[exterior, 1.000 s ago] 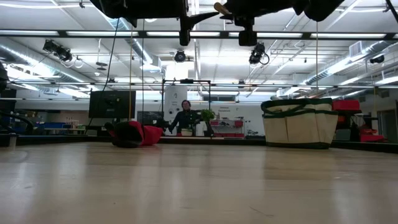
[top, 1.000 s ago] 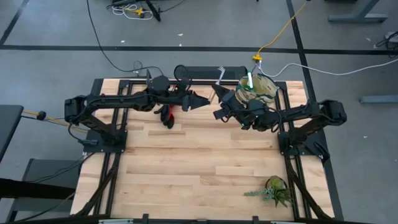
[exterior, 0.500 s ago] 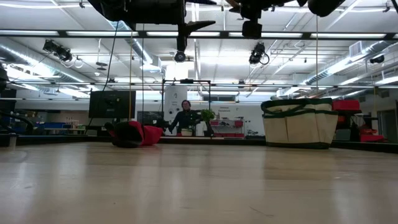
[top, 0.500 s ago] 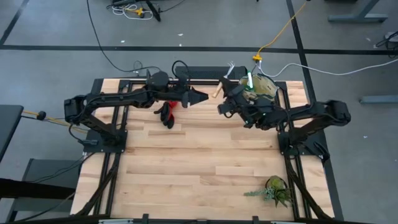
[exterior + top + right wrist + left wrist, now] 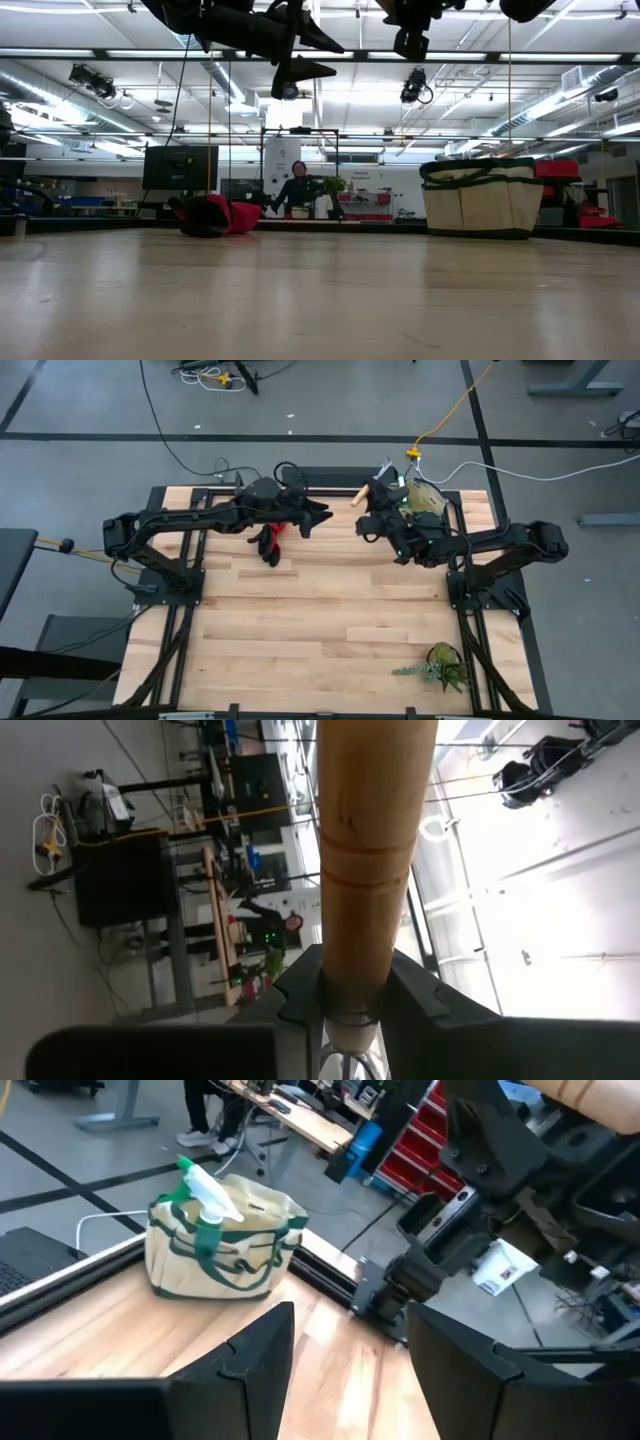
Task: Pick & Place Garden tools in Gardening bag
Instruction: Put the brown hand rake into the gardening bag
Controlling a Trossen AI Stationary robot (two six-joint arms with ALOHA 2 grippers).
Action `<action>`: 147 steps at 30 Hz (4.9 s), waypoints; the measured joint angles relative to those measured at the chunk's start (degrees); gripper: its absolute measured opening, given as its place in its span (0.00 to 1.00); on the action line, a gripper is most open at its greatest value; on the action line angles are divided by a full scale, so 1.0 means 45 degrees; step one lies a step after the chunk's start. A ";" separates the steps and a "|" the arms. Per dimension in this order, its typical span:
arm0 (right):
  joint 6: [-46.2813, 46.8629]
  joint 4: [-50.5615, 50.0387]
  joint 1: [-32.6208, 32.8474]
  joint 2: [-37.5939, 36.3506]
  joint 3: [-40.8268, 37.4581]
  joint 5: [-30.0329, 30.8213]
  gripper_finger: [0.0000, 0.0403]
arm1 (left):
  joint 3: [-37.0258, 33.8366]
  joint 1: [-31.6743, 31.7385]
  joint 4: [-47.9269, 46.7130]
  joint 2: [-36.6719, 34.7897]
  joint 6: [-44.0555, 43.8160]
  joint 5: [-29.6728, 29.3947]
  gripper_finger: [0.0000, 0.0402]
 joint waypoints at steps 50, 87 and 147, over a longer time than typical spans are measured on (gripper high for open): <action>0.8942 -0.5369 -0.2751 -0.2637 0.0078 -0.0585 0.16 | -0.0005 -0.0005 -0.0010 -0.0826 0.1382 0.0555 0.35; 1.6037 -0.8039 -0.3429 -0.2633 0.0078 -0.5151 0.18 | -0.0005 0.0000 -0.0005 -0.0821 0.1350 0.0803 0.35; 2.1994 -1.5394 -0.5487 -0.8758 0.0075 -0.7966 0.18 | -0.0005 0.0000 -0.0005 -0.0816 0.2865 0.1128 0.35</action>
